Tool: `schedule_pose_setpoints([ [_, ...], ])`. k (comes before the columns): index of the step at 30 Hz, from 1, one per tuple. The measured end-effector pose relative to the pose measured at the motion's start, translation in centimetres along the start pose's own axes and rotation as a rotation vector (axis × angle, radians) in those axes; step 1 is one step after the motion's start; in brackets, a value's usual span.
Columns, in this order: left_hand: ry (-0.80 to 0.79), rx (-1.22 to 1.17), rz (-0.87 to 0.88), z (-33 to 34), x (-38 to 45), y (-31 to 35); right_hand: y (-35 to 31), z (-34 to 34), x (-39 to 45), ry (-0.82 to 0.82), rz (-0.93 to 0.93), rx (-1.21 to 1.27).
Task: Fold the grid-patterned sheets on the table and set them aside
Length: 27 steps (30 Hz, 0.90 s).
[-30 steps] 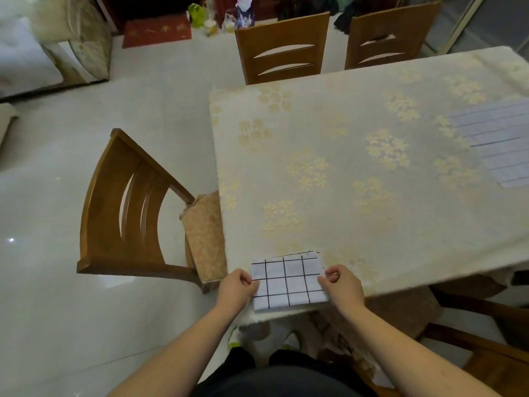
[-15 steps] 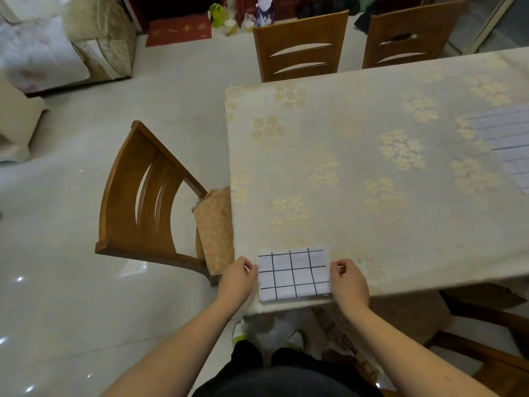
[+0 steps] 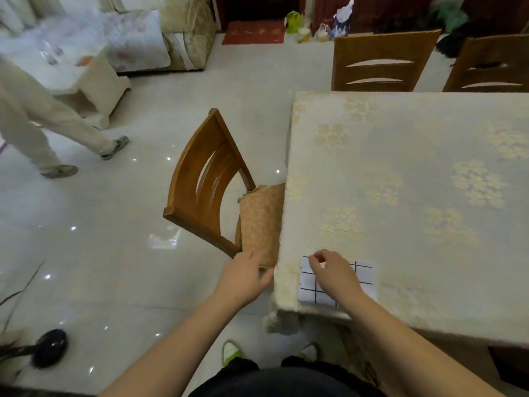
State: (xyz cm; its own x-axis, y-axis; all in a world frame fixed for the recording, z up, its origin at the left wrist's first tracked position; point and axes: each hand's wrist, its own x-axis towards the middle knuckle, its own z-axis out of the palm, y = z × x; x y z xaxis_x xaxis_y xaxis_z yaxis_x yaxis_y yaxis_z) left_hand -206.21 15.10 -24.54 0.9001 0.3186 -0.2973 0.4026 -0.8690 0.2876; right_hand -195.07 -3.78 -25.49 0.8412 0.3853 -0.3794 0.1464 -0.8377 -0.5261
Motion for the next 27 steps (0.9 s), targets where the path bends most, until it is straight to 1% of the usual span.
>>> schedule_pose_setpoints([
  [3, -0.023, 0.047, -0.049, -0.7, -1.3, -2.4, -3.0, 1.3, -0.1, -0.021, -0.102, -0.167],
  [7, -0.022, 0.055, -0.067, -2.3, -3.5, -6.0, -7.5, 3.9, -1.0, -0.059, -0.202, -0.298],
  [12, -0.071, 0.097, -0.111, -3.9, -5.8, -12.1, -13.9, 8.0, -2.6, -0.103, -0.238, -0.361],
  [14, -0.065, 0.116, -0.116, -4.5, -6.8, -14.7, -16.6, 9.7, -3.3, -0.111, -0.264, -0.378],
  [22, -0.076, 0.09, -0.193, -6.9, -10.6, -25.6, -26.6, 15.5, -5.6, -0.119, -0.482, -0.57],
  [27, -0.03, 0.066, -0.256, -8.1, -12.5, -29.9, -30.7, 18.6, -6.4, -0.166, -0.553, -0.641],
])
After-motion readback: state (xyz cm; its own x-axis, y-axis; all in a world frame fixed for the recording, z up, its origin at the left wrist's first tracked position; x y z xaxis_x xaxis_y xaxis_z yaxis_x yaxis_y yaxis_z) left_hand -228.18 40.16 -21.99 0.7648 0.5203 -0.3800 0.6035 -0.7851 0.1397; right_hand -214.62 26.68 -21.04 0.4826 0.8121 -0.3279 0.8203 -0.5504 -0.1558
